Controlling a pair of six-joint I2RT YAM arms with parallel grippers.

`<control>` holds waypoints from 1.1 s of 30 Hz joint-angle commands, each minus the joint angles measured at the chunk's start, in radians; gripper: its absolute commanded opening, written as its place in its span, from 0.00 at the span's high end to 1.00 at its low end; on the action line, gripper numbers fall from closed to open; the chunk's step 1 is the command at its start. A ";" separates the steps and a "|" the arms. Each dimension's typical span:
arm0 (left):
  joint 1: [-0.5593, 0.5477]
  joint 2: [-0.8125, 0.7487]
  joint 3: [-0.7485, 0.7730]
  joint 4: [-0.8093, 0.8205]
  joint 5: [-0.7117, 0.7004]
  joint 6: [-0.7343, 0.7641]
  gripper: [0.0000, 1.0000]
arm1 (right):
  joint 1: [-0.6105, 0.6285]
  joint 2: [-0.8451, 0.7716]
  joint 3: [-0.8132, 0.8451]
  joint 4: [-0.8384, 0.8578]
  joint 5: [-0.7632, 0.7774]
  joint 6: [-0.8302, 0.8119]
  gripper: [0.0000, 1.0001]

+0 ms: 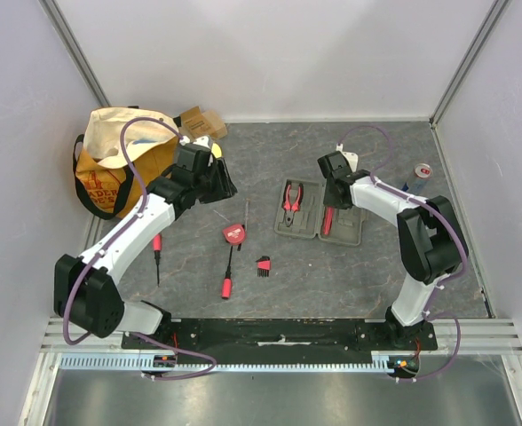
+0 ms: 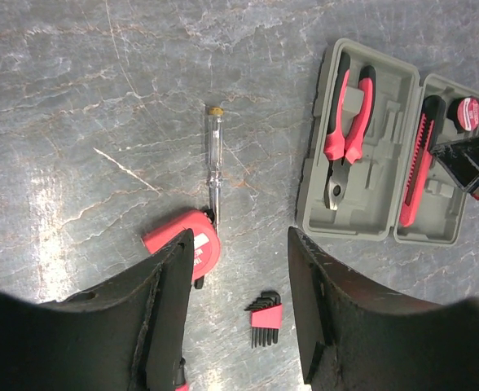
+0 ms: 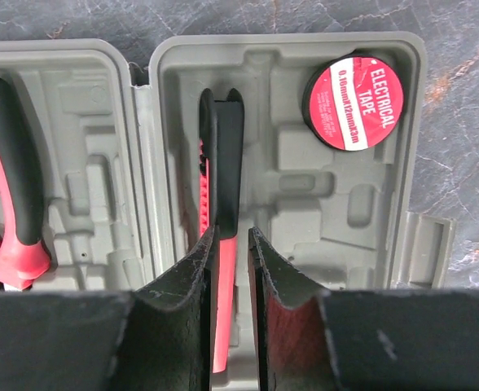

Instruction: Pack the tool kit

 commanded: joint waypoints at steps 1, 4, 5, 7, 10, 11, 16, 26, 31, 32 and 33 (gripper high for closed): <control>-0.004 0.015 0.026 0.032 0.049 0.013 0.44 | -0.012 -0.041 -0.018 -0.038 0.054 -0.014 0.74; -0.003 0.020 0.024 0.032 0.055 0.013 0.44 | -0.015 -0.044 -0.025 -0.037 0.053 -0.020 0.74; -0.003 0.020 0.026 0.031 0.056 0.011 0.45 | -0.016 -0.045 -0.030 -0.038 0.050 -0.023 0.74; -0.003 0.025 0.026 0.032 0.058 0.011 0.45 | -0.016 -0.053 -0.047 -0.020 0.036 -0.031 0.74; -0.004 0.029 0.024 0.032 0.063 0.013 0.45 | -0.018 -0.056 -0.061 -0.005 0.024 -0.034 0.75; -0.003 0.031 0.024 0.031 0.066 0.011 0.45 | -0.021 -0.059 -0.062 -0.001 0.017 -0.034 0.75; -0.004 0.032 0.024 0.032 0.073 0.013 0.45 | -0.020 -0.100 -0.041 0.000 0.010 -0.019 0.75; -0.003 0.034 0.027 0.032 0.073 0.011 0.45 | -0.020 -0.082 0.030 -0.012 -0.061 -0.038 0.74; -0.003 0.039 0.027 0.031 0.072 0.013 0.45 | -0.020 -0.035 0.034 -0.004 -0.088 -0.040 0.74; -0.003 0.039 0.027 0.032 0.072 0.011 0.45 | -0.020 -0.027 0.031 -0.001 -0.093 -0.040 0.74; -0.004 0.039 0.027 0.032 0.072 0.013 0.45 | -0.021 -0.021 0.030 0.000 -0.099 -0.038 0.74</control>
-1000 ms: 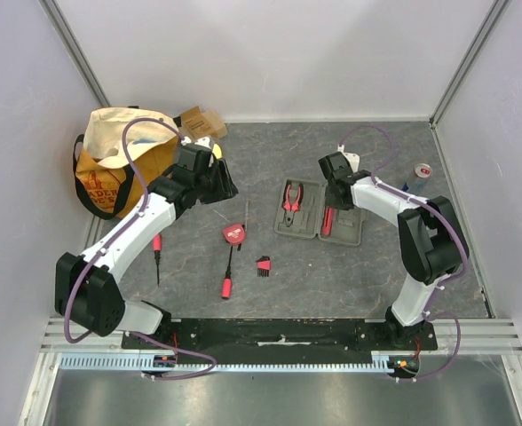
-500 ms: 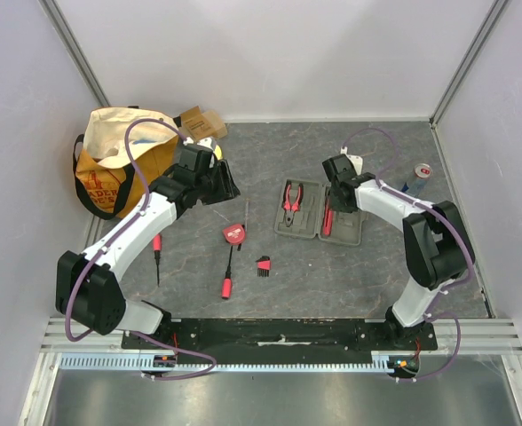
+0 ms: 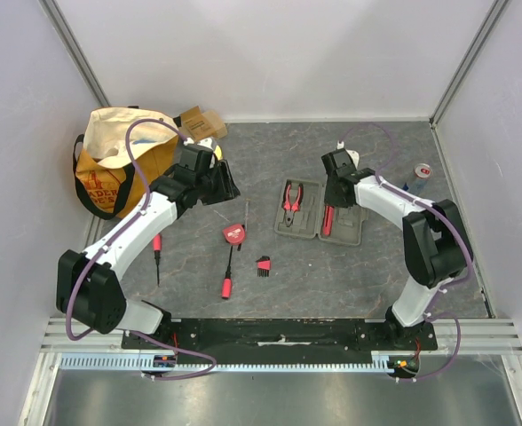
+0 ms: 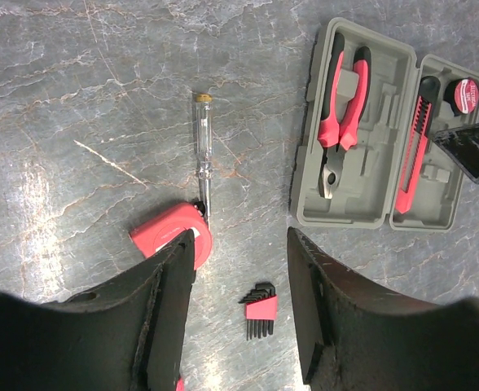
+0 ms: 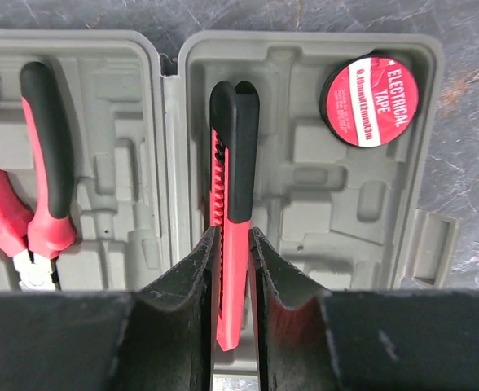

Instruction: Pack the tool kit

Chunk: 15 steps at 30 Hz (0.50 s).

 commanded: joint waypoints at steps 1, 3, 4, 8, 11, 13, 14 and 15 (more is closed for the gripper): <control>-0.003 0.007 0.026 0.032 0.014 0.013 0.45 | -0.004 0.042 0.025 0.016 -0.031 -0.011 0.75; -0.003 0.007 0.026 0.031 0.013 0.013 0.45 | -0.004 0.056 0.021 0.019 -0.032 -0.011 0.78; -0.004 0.009 0.026 0.032 0.013 0.013 0.45 | -0.004 0.062 0.018 0.019 -0.034 -0.011 0.79; -0.003 0.012 0.024 0.029 0.014 0.013 0.45 | -0.004 0.079 0.002 0.024 -0.027 -0.009 0.89; -0.004 0.015 0.023 0.031 0.016 0.011 0.45 | -0.004 0.088 -0.010 0.024 -0.021 -0.006 0.95; -0.004 0.018 0.024 0.031 0.019 0.010 0.45 | -0.005 0.096 -0.018 0.022 -0.023 -0.006 0.96; -0.004 0.018 0.023 0.031 0.020 0.011 0.45 | -0.005 0.102 -0.021 0.022 -0.021 -0.005 0.96; -0.003 0.020 0.023 0.031 0.022 0.011 0.45 | -0.004 0.105 -0.024 0.022 -0.024 -0.005 0.96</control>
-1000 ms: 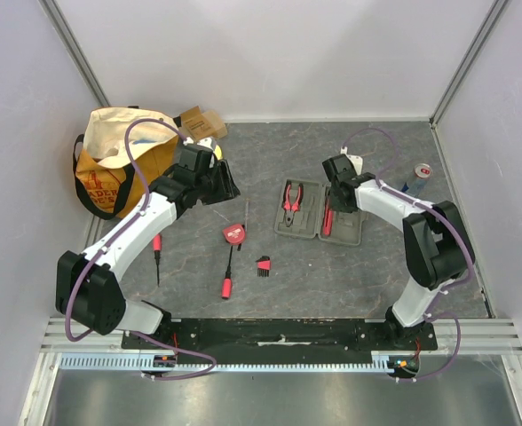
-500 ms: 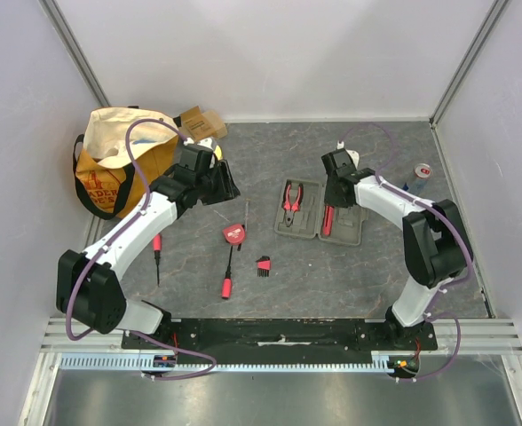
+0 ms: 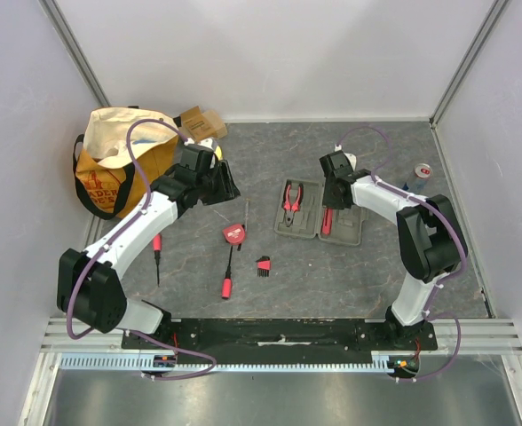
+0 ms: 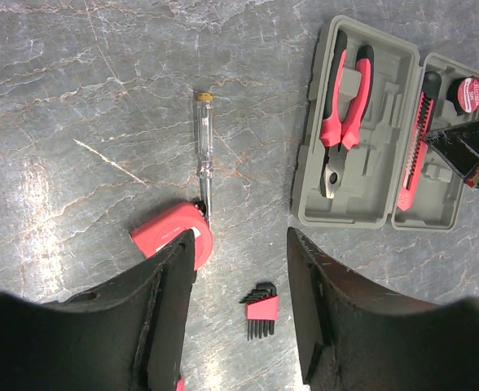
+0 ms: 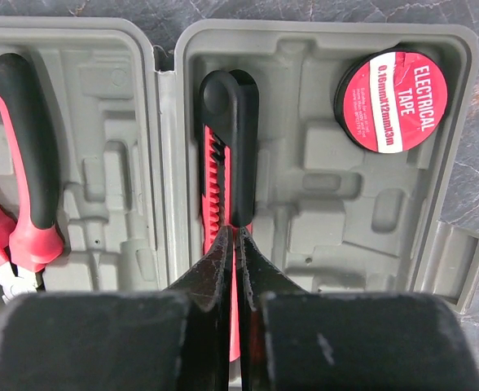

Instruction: Pack the tool kit

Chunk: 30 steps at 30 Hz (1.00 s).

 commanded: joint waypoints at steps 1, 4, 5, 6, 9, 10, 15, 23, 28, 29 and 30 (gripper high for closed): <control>-0.003 0.013 0.023 0.031 0.021 0.010 0.45 | -0.002 0.043 -0.026 0.004 -0.002 -0.003 0.96; -0.003 0.013 0.021 0.031 0.021 0.010 0.45 | -0.004 0.059 -0.037 0.001 -0.006 0.000 0.96; -0.003 0.012 0.021 0.031 0.021 0.010 0.45 | -0.002 0.064 -0.038 0.000 -0.008 0.001 0.96; -0.003 0.010 0.020 0.031 0.021 0.011 0.45 | -0.002 0.070 -0.044 -0.001 -0.008 0.003 0.96; -0.003 0.010 0.017 0.031 0.021 0.009 0.46 | -0.004 0.089 -0.060 -0.006 -0.006 0.014 0.97; -0.004 0.009 0.015 0.031 0.021 0.010 0.46 | -0.004 0.095 -0.064 -0.006 -0.008 0.017 0.97; -0.003 0.010 0.012 0.031 0.021 0.006 0.46 | -0.001 0.125 -0.094 -0.009 -0.008 0.035 0.99; -0.004 0.006 0.009 0.031 0.020 0.003 0.46 | -0.002 0.097 -0.104 0.007 -0.003 0.038 0.99; -0.003 -0.003 0.010 0.005 0.001 0.013 0.46 | -0.002 0.014 0.013 -0.056 0.033 0.040 0.90; -0.003 -0.006 0.009 -0.005 -0.005 0.016 0.46 | -0.002 -0.006 0.047 -0.070 0.049 0.041 0.88; -0.004 -0.010 0.004 -0.008 -0.011 0.016 0.45 | -0.002 -0.026 0.081 -0.082 0.058 0.041 0.85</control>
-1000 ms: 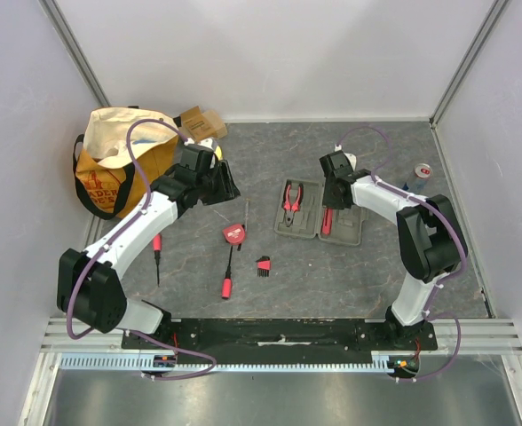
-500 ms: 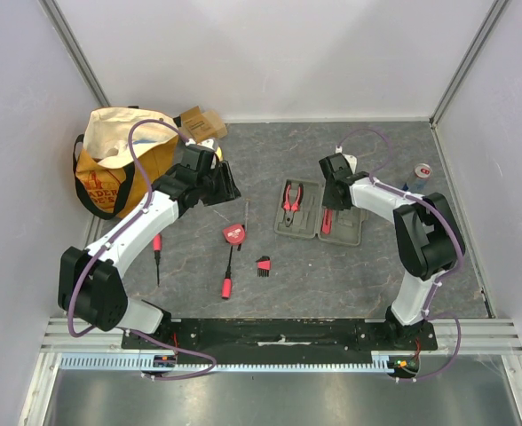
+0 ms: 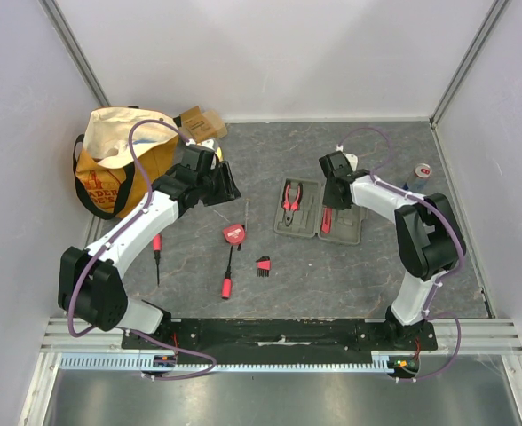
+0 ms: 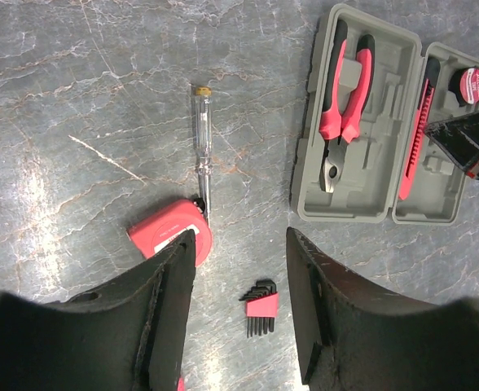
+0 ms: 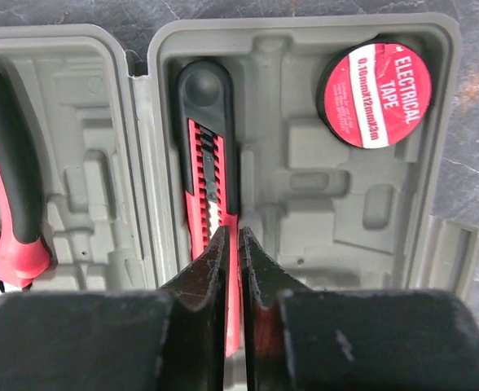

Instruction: Pack the tool kit

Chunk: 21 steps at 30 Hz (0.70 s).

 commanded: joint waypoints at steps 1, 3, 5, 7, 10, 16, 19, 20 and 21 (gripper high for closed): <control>-0.003 -0.026 0.001 -0.012 -0.031 0.019 0.46 | -0.002 -0.057 0.120 -0.128 0.038 0.009 0.81; -0.004 -0.037 -0.011 -0.028 -0.033 0.022 0.45 | -0.002 -0.091 0.175 -0.150 0.048 0.006 0.74; -0.003 -0.049 -0.029 -0.043 -0.037 0.022 0.45 | -0.002 -0.111 0.226 -0.169 0.046 -0.003 0.66; -0.004 -0.070 -0.057 -0.066 -0.037 0.022 0.45 | -0.002 -0.132 0.241 -0.173 0.031 -0.013 0.61; -0.003 -0.104 -0.127 -0.089 -0.005 0.022 0.44 | -0.004 -0.163 0.238 -0.170 -0.009 -0.019 0.55; -0.030 -0.144 -0.310 -0.074 0.075 -0.006 0.44 | -0.001 -0.204 0.181 -0.107 -0.093 -0.030 0.50; -0.050 -0.137 -0.347 -0.046 0.083 -0.023 0.44 | 0.016 -0.203 0.161 -0.076 -0.142 -0.049 0.47; -0.050 -0.132 -0.348 -0.046 0.075 -0.030 0.44 | 0.031 -0.198 0.157 -0.064 -0.156 -0.074 0.44; -0.052 -0.130 -0.345 -0.052 0.058 -0.038 0.44 | 0.054 -0.194 0.155 -0.058 -0.156 -0.089 0.42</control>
